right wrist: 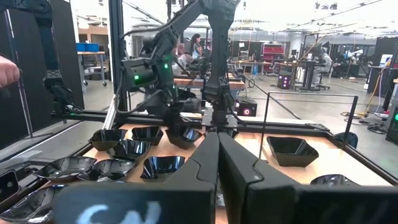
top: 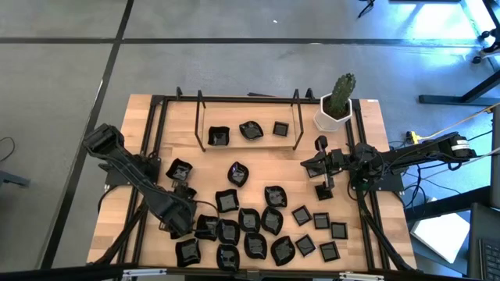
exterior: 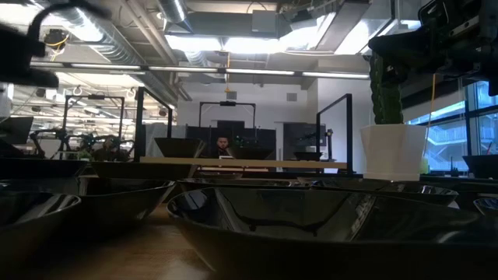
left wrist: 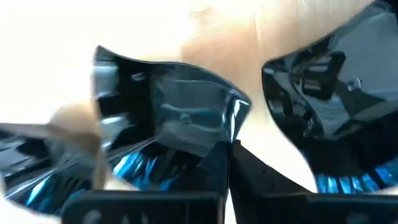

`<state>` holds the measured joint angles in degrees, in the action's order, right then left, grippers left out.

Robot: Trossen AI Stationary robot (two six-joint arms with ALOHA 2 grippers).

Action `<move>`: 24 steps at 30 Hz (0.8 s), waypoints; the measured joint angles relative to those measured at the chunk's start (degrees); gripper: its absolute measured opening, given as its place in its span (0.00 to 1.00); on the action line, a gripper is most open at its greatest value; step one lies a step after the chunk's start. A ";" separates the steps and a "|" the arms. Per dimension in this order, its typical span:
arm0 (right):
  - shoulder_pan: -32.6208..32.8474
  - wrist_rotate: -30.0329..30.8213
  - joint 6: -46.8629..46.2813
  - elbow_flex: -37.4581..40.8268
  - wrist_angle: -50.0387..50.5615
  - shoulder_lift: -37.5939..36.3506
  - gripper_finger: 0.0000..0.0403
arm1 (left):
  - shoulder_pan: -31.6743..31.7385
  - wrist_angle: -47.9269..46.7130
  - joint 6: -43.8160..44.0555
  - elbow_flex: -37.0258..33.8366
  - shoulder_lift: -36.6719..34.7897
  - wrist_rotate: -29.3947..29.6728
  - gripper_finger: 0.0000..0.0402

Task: Pick & Place Mini shaped plates
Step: Stack the black distorted square plate on top of the black distorted square plate on the shelf

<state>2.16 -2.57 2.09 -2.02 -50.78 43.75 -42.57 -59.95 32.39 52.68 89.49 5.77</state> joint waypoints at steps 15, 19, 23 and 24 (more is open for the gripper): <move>0.02 0.00 0.04 0.00 -0.02 0.00 0.02 | 8.26 -13.41 -22.30 27.40 0.02 21.18 0.01; 0.00 0.00 0.04 0.00 -0.04 0.00 0.02 | 16.49 -12.16 -30.64 31.58 0.01 27.33 0.01; 0.02 0.00 0.07 0.00 -0.04 0.00 0.02 | 27.20 -7.69 -38.46 31.53 0.00 27.60 0.01; 0.00 0.00 0.07 0.00 -0.04 0.00 0.02 | 30.03 -6.24 -39.89 31.00 -0.02 27.09 0.01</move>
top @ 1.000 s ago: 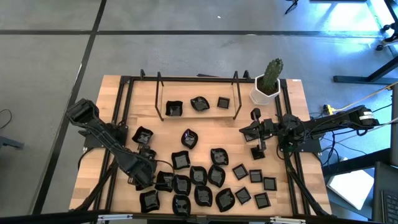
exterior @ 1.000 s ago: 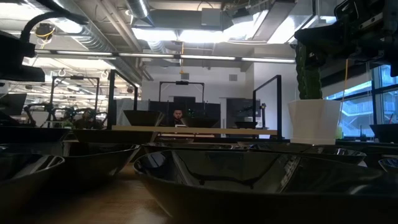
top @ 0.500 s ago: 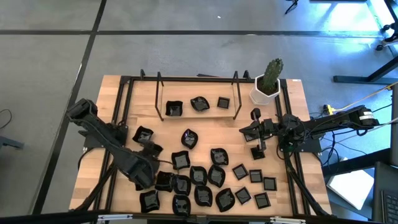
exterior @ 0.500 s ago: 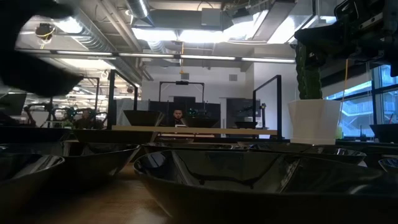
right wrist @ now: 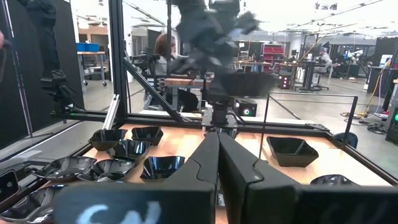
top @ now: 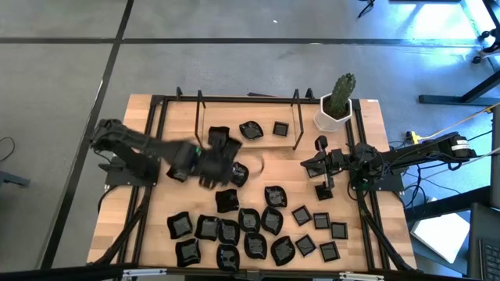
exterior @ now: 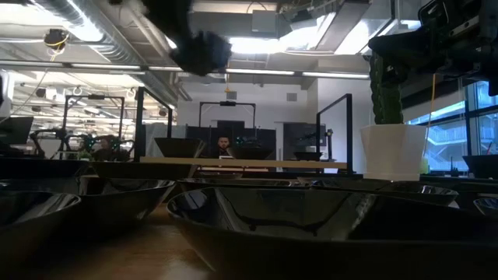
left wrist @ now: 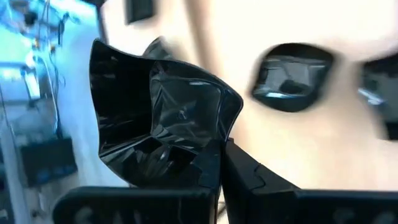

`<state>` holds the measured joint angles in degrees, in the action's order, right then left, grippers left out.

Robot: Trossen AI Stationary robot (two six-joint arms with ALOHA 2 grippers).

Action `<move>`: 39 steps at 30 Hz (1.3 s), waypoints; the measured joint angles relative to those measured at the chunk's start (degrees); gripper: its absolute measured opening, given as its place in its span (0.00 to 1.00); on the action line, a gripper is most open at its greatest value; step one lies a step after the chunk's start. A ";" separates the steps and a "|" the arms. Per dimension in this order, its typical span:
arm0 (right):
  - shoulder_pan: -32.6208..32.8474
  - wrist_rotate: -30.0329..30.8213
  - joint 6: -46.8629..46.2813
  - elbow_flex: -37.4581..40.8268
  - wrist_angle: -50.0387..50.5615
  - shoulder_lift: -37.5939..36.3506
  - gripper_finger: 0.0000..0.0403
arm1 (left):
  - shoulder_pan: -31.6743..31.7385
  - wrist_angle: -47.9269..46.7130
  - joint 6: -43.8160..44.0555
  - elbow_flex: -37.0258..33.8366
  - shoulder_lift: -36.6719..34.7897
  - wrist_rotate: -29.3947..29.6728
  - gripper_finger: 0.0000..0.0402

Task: Pick & Place Mini shaped plates
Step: Stack the black distorted square plate on top of the black distorted square plate on the shelf

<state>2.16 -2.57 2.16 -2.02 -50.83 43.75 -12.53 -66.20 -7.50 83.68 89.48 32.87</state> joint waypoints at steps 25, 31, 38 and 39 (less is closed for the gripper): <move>0.01 0.00 1.13 0.00 -0.15 -0.02 0.02 | 16.41 12.34 -2.89 -16.72 0.04 -6.04 0.01; 0.01 0.00 1.10 0.00 -0.14 -0.02 0.02 | 16.67 12.48 -2.32 -17.70 0.04 -5.69 0.01; -0.01 0.00 1.09 0.00 -0.14 -0.02 0.02 | 18.32 12.53 2.27 -17.86 0.04 -6.00 0.01; -0.01 0.00 1.09 0.00 -0.15 -0.02 0.02 | 18.39 12.53 2.29 -17.86 0.04 -6.01 0.01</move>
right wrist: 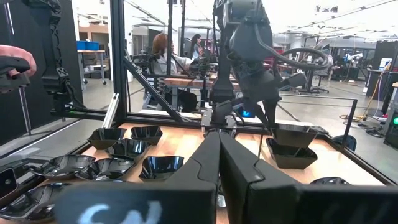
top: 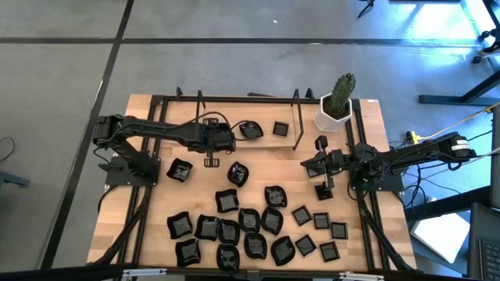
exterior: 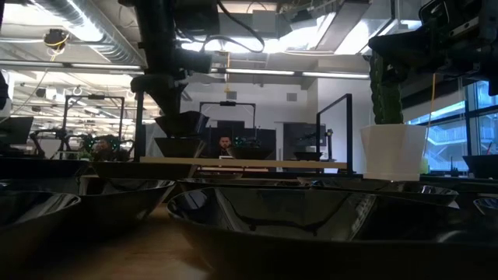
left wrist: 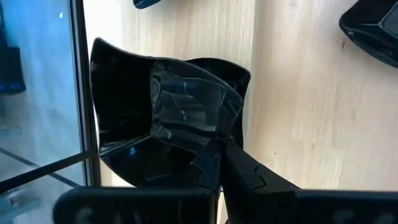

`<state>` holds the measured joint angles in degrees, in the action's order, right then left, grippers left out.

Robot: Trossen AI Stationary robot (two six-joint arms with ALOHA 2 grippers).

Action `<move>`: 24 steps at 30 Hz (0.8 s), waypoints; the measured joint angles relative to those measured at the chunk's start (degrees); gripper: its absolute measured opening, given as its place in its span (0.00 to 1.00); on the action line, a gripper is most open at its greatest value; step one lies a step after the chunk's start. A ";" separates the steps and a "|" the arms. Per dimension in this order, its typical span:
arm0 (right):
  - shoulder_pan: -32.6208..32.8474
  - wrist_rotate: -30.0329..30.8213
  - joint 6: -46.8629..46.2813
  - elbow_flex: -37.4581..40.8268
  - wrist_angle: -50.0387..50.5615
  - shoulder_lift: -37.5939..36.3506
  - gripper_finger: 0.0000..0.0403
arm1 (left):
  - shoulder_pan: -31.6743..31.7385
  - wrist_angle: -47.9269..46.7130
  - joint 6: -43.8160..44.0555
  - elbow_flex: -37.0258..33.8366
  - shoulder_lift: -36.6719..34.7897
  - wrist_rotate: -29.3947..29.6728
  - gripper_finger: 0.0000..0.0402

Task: Pick & Place Mini shaped plates
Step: Stack the black distorted square plate on top of the black distorted square plate on the shelf

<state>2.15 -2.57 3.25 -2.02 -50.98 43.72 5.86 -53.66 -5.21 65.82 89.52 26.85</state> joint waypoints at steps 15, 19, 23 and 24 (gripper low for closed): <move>0.02 0.00 0.00 0.00 0.02 0.02 0.02 | 0.64 0.19 0.39 0.00 0.00 -1.46 0.01; 0.01 0.00 0.00 0.00 0.02 0.01 0.02 | 0.64 0.19 0.54 0.00 0.00 -1.62 0.01; 0.00 0.00 0.00 0.00 0.02 0.00 0.02 | 0.66 1.13 0.52 -0.02 0.00 -3.21 0.04; 0.00 0.00 0.00 0.00 0.02 0.02 0.02 | 0.66 1.66 0.54 -0.02 0.00 -3.46 0.05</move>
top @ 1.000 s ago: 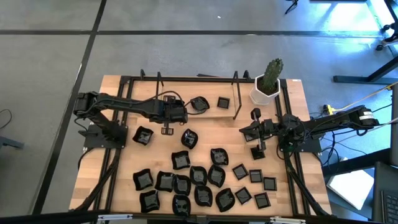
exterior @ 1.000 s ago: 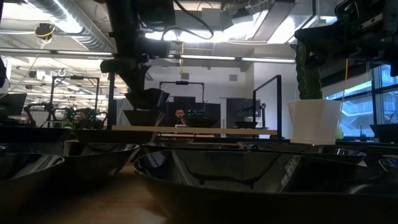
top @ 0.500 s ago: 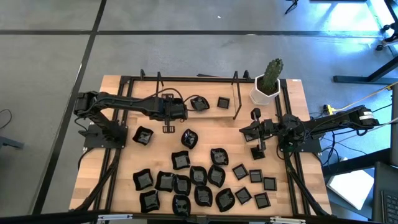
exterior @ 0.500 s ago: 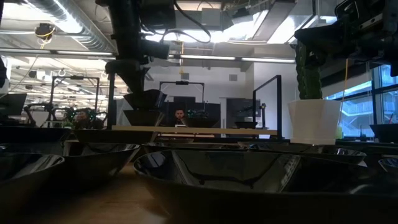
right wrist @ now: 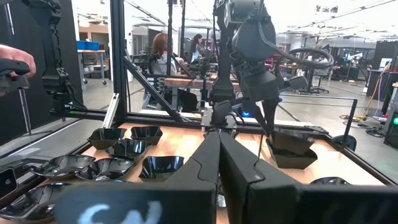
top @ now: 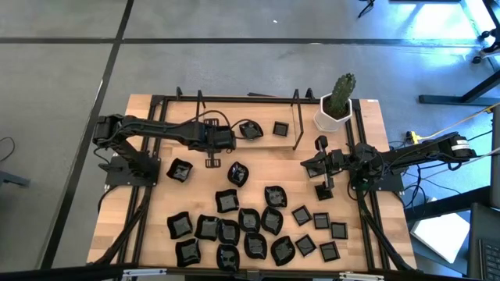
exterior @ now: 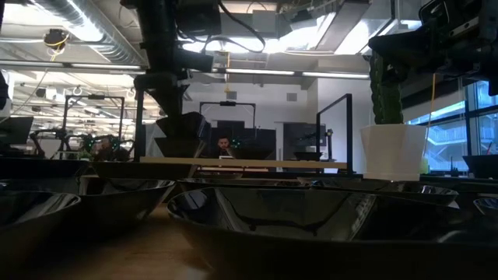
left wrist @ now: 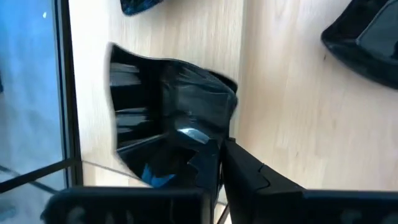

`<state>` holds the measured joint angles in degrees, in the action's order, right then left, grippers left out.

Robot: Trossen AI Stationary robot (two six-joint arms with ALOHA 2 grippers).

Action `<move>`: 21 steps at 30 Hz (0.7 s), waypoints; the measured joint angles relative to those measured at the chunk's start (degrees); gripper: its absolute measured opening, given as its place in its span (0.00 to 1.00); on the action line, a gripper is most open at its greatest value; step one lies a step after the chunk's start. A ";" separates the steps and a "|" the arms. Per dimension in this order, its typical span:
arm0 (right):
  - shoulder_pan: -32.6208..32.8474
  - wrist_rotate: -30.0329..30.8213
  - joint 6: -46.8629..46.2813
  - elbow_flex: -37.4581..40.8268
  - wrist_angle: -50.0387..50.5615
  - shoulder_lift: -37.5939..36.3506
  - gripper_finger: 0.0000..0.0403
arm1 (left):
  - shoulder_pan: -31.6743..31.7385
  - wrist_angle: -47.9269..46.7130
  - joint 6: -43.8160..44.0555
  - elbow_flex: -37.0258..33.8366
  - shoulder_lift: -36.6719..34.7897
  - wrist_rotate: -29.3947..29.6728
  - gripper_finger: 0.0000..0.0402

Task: Pick & Place Mini shaped plates
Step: Stack the black distorted square plate on top of the black distorted square plate on the shelf, then stack the black leaf-shaped plate on top of the black leaf-shaped plate on the shelf

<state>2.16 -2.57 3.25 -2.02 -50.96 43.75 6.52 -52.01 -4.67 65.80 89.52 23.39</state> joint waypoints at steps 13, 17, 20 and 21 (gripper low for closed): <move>0.02 0.00 0.04 0.00 0.00 -0.02 0.02 | -0.07 0.98 -1.99 0.23 0.00 1.55 0.23; 0.02 0.00 0.05 0.01 0.02 0.00 0.02 | -2.59 -3.27 -1.98 5.37 0.00 3.73 0.25; 0.02 -0.02 0.20 0.02 0.02 -0.02 0.02 | -6.92 -8.96 0.66 13.12 -0.32 1.74 0.25; 0.00 -0.02 0.20 0.00 0.00 -0.02 0.02 | -8.76 -10.67 1.67 16.25 -0.46 1.46 0.24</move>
<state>2.15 -2.59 3.44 -2.02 -50.96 43.72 -2.24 -62.68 -3.00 82.05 89.05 24.85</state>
